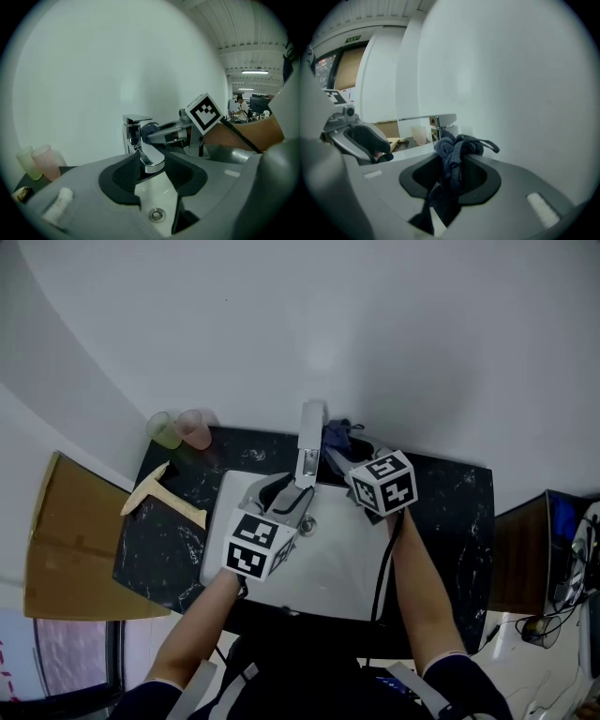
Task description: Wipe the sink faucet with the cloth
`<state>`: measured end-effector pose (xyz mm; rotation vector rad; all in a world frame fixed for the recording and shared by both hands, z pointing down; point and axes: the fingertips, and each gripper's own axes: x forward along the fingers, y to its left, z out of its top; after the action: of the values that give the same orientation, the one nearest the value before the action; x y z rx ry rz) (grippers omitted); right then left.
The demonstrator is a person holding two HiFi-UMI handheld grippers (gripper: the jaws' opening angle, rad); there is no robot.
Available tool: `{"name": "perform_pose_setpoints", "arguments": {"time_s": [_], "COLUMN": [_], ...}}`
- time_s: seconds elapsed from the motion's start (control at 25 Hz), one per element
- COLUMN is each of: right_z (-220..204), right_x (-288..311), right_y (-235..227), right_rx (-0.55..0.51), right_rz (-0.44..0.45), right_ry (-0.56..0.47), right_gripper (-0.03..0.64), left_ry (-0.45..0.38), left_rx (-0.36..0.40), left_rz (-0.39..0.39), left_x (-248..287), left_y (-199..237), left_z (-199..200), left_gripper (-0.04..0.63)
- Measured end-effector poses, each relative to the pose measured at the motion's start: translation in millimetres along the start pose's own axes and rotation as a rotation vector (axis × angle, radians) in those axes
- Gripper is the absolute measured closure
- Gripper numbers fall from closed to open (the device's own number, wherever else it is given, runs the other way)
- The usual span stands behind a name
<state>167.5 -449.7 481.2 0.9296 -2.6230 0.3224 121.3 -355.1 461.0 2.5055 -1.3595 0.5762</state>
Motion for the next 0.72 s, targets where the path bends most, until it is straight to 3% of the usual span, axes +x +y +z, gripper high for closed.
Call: {"name": "perform_pose_setpoints", "arguments": {"time_s": [0.4, 0.72], "right_z": [71.7, 113.7], "right_x": [-28.3, -40.7], "right_y": [2.0, 26.6], "right_rx": [-0.045, -0.125], "right_rz": [-0.008, -0.008], "right_ry": [-0.167, -0.208], "right_gripper": [0.497, 0.497], "left_ry": [0.013, -0.009], "left_rx": [0.035, 0.014], "left_rz": [0.013, -0.021], "left_x": [0.9, -1.2], "left_y": [-0.2, 3.2], "left_z": [0.5, -2.1], "left_gripper": [0.428, 0.431]}}
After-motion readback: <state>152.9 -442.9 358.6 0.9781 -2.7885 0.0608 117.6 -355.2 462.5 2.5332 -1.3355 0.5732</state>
